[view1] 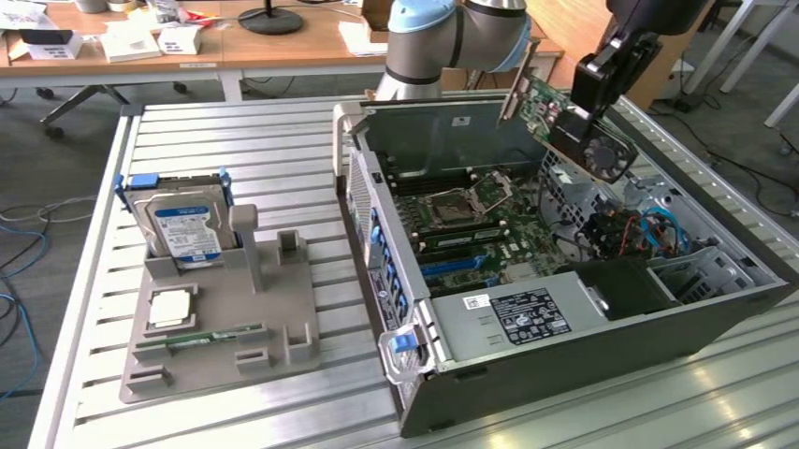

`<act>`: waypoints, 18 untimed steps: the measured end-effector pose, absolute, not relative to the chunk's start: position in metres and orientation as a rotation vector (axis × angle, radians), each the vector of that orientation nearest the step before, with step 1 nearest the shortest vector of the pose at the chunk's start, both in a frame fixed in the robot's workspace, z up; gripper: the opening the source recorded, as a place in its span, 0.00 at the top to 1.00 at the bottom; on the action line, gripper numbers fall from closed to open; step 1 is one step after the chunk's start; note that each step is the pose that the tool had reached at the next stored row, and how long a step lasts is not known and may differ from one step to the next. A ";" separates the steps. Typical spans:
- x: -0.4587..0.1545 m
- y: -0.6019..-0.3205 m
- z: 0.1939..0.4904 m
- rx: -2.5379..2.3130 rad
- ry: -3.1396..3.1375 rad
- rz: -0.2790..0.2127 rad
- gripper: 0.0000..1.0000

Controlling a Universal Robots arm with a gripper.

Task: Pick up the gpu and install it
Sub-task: 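Insert the gpu into the slot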

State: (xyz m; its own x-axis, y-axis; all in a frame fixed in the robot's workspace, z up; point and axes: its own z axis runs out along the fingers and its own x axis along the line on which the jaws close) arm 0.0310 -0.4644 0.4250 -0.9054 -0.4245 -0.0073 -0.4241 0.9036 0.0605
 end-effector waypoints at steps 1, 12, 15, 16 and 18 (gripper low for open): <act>0.031 -0.464 0.425 0.709 -3.052 -0.095 0.74; 0.031 -0.464 0.424 1.010 -2.960 -0.093 0.74; 0.031 -0.464 0.424 1.089 -2.930 -0.092 0.74; 0.031 -0.464 0.424 1.115 -2.920 -0.092 0.74; 0.031 -0.464 0.424 1.167 -2.898 -0.092 0.74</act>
